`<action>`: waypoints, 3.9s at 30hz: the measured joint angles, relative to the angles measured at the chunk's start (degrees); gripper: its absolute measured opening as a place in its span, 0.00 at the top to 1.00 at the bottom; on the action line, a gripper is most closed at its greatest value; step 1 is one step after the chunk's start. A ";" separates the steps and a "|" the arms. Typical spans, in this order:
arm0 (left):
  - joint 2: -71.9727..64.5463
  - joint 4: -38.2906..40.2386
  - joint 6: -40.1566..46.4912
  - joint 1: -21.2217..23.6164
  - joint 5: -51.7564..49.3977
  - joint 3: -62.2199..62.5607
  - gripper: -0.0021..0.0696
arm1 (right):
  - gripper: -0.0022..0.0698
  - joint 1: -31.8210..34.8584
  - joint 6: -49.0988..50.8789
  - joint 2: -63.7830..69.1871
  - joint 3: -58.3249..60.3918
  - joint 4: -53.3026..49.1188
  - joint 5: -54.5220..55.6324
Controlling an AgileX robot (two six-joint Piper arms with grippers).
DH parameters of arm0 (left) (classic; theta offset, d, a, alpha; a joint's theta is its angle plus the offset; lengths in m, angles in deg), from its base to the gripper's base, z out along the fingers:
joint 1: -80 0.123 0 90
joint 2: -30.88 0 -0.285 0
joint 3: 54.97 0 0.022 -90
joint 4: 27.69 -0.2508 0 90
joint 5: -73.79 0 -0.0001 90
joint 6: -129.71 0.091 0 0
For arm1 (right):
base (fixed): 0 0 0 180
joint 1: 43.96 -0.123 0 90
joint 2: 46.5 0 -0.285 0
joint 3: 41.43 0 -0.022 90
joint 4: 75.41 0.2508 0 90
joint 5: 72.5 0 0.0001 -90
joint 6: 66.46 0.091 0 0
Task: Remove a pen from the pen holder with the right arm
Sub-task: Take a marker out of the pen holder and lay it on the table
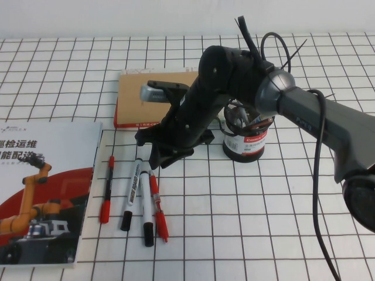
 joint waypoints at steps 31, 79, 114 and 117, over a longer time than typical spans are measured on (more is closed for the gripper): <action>0.00 0.00 0.00 0.00 0.00 0.00 0.98 | 0.99 -7.40 3.10 -50.58 44.03 -21.42 20.06; 0.00 -0.20 0.00 0.00 0.00 0.00 0.98 | 0.99 33.71 7.22 -123.81 117.73 -33.91 55.39; 0.00 -0.20 0.00 0.00 0.00 0.00 0.98 | 0.99 34.97 -12.29 -135.07 123.54 -17.50 45.09; 0.00 -0.20 0.00 0.00 0.00 0.00 0.98 | 0.99 34.97 -12.29 -135.07 123.54 -17.10 43.64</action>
